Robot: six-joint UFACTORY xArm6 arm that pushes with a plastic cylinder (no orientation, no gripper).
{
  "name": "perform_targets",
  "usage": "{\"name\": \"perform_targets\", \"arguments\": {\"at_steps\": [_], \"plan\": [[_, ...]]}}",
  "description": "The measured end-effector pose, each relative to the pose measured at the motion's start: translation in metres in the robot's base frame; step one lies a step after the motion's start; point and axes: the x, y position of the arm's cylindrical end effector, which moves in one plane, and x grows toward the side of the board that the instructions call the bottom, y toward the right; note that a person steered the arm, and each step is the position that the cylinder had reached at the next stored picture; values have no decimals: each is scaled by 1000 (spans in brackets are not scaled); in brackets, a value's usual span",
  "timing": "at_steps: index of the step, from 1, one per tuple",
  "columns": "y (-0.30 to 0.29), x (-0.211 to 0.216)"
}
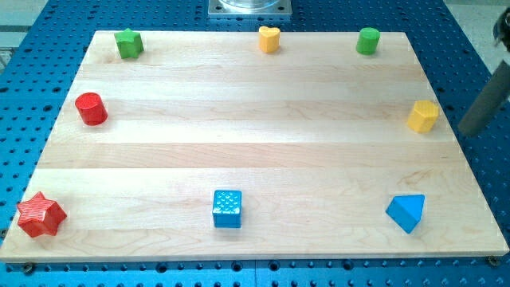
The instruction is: Move the yellow hexagon diagonally top left to the blue triangle
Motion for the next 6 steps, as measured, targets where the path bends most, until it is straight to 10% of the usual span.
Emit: {"name": "perform_targets", "arguments": {"at_steps": [2,3,6], "plan": [[-118,27],[-50,29],[-134,3]]}}
